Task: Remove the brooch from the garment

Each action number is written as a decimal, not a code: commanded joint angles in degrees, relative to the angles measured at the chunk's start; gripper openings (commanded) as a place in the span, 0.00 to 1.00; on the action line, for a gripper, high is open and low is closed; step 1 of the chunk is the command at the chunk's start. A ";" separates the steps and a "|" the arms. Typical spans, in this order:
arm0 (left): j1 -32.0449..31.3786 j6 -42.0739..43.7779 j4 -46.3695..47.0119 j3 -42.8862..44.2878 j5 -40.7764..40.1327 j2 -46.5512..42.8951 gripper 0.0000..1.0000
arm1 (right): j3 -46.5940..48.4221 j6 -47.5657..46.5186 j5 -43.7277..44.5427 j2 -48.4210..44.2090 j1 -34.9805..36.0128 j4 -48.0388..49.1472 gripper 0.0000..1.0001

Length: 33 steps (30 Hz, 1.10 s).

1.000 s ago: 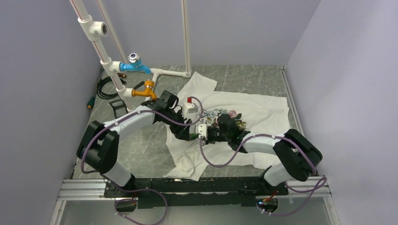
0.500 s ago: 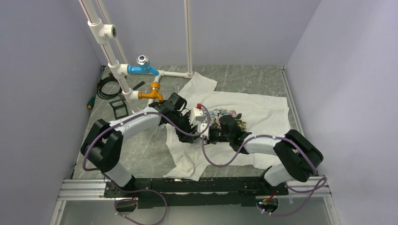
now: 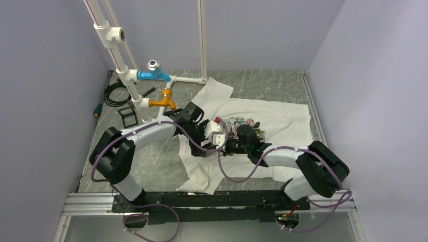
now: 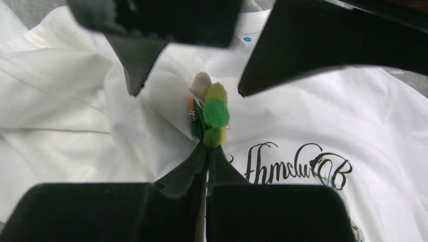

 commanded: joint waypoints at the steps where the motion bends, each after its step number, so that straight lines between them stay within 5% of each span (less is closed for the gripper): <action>1: -0.10 2.47 5.18 -5.25 -4.15 -5.32 0.91 | -0.84 -1.53 -0.42 -1.69 -0.29 1.12 0.00; 11: -4.03 2.98 11.73 -10.49 -15.09 -17.99 0.93 | -1.03 -0.52 -0.50 -0.94 -0.29 2.50 0.00; 20: -3.99 6.73 23.01 -32.37 -7.04 -41.25 0.93 | -2.41 6.32 -4.29 -0.49 -0.38 11.40 0.00; 33: -3.81 6.76 38.90 -39.55 -12.53 -37.90 0.61 | -2.17 7.04 -9.16 1.02 -0.38 17.22 0.00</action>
